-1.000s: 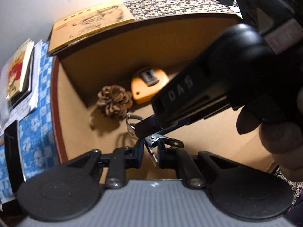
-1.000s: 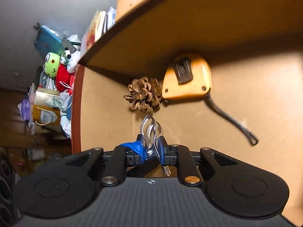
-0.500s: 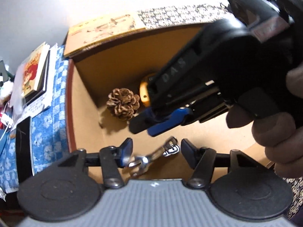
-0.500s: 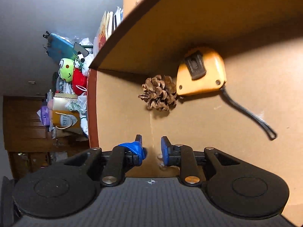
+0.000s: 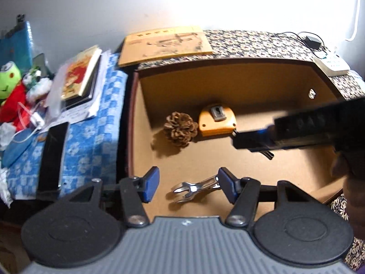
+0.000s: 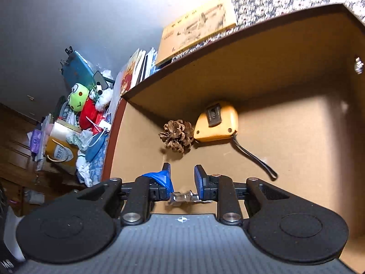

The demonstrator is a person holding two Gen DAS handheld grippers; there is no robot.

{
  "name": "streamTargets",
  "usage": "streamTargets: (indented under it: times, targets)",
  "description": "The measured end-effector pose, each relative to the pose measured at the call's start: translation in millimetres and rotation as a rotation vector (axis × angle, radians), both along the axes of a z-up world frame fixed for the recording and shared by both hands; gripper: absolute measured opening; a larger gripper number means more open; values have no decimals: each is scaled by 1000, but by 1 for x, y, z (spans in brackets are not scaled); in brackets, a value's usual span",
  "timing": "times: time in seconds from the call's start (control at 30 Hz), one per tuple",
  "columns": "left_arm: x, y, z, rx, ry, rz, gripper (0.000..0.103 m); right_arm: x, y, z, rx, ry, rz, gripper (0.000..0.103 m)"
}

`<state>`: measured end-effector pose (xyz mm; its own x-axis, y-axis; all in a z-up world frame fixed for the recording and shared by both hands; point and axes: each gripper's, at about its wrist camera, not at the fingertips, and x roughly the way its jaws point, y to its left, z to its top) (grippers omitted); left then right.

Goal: Organize rigid objects
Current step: 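Lower the silver clip into the box and open the right gripper, then withdraw the right gripper from the box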

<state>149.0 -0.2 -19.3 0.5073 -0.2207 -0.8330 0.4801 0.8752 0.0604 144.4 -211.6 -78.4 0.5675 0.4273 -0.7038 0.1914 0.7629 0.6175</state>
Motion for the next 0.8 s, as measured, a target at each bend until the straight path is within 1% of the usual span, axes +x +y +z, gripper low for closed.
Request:
streamTargets:
  times: [0.13,0.3,0.4,0.5,0.67,0.8]
  targets:
    - [-7,5,7,-6,-24,37,67,-18,6,9,-74,-37,-1,6]
    - [-17,6,13,33,-62,59,70,-36,13,19,-149,-90,-9,6]
    - [-24,6,15,34,-67,68,71,-45,16,23,-167,-103,-22,6]
    - [-32,6,19,44,-89,74,72,-54,19,28,-188,-116,-27,6]
    - [-44,9,27,32,-114,76,73,-69,26,36,-207,-150,-28,6]
    - [-52,13,29,25,-110,82,73,-80,30,40,-212,-183,-27,6]
